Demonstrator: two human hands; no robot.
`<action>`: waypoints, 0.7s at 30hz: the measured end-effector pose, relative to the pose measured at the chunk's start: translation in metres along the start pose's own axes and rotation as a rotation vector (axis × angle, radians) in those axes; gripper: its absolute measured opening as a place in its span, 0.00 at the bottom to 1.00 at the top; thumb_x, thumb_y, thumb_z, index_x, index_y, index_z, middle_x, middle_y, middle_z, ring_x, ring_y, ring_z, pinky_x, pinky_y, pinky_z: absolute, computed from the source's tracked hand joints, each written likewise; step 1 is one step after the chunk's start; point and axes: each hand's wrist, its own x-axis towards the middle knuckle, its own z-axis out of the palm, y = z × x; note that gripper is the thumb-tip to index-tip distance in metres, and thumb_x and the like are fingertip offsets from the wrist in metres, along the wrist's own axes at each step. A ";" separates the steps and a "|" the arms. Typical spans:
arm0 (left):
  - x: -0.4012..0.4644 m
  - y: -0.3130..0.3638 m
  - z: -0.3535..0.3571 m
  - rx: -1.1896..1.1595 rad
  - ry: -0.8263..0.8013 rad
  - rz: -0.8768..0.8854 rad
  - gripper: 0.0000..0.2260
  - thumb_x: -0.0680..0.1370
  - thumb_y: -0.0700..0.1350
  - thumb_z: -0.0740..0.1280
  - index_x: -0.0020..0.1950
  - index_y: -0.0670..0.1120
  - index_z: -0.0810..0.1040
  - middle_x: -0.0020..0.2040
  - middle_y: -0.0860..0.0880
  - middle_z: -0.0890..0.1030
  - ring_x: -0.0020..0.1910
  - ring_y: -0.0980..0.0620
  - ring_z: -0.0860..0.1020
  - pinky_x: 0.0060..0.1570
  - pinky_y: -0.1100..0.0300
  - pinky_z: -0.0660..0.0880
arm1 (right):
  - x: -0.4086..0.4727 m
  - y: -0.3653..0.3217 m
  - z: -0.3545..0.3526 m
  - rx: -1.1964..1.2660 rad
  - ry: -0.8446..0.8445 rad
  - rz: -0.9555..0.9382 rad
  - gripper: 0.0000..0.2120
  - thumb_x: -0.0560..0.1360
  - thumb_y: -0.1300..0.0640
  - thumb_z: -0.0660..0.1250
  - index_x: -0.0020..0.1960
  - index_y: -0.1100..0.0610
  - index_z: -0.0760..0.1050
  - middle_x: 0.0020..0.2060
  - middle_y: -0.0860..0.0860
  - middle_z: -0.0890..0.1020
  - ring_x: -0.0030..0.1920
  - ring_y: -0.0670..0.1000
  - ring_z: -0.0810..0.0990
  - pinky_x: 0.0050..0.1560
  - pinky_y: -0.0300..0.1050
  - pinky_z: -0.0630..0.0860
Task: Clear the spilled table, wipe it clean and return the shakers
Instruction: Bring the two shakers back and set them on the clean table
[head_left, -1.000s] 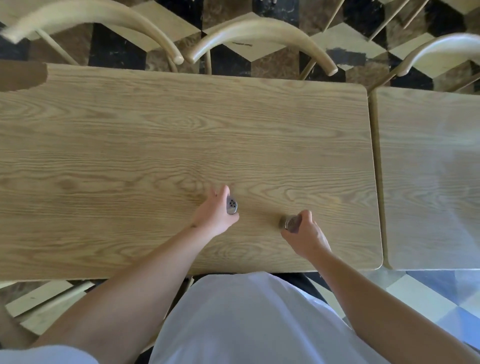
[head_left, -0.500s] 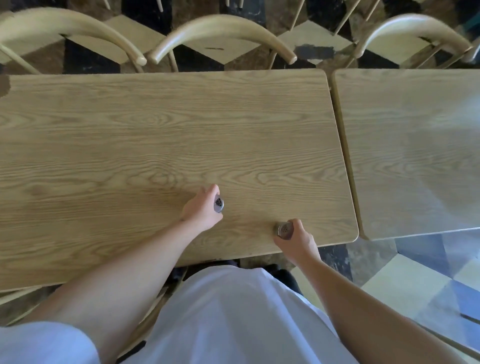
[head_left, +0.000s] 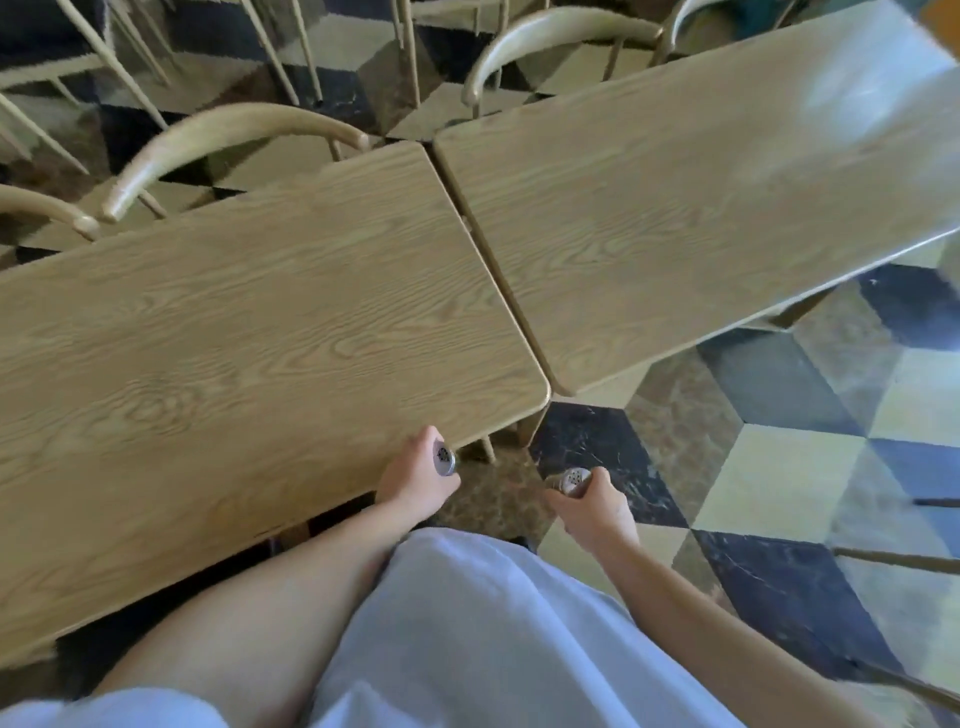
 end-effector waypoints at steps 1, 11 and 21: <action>0.001 0.015 0.010 -0.004 -0.020 0.036 0.17 0.61 0.48 0.71 0.44 0.55 0.67 0.43 0.49 0.76 0.41 0.43 0.78 0.41 0.50 0.77 | 0.002 0.016 -0.010 0.046 0.003 0.016 0.21 0.69 0.40 0.70 0.50 0.52 0.67 0.42 0.50 0.82 0.37 0.51 0.82 0.35 0.46 0.77; -0.002 0.150 0.091 0.239 -0.232 0.274 0.16 0.66 0.44 0.74 0.50 0.51 0.73 0.44 0.50 0.80 0.42 0.47 0.78 0.34 0.60 0.68 | 0.019 0.130 -0.067 0.579 0.131 0.211 0.20 0.71 0.41 0.71 0.53 0.51 0.68 0.46 0.49 0.81 0.43 0.51 0.83 0.41 0.48 0.82; 0.054 0.270 0.163 0.406 -0.410 0.311 0.15 0.64 0.43 0.73 0.47 0.51 0.72 0.42 0.51 0.77 0.44 0.46 0.79 0.40 0.55 0.75 | 0.059 0.189 -0.120 0.793 0.074 0.414 0.15 0.74 0.47 0.71 0.53 0.51 0.68 0.45 0.49 0.81 0.41 0.50 0.83 0.31 0.38 0.76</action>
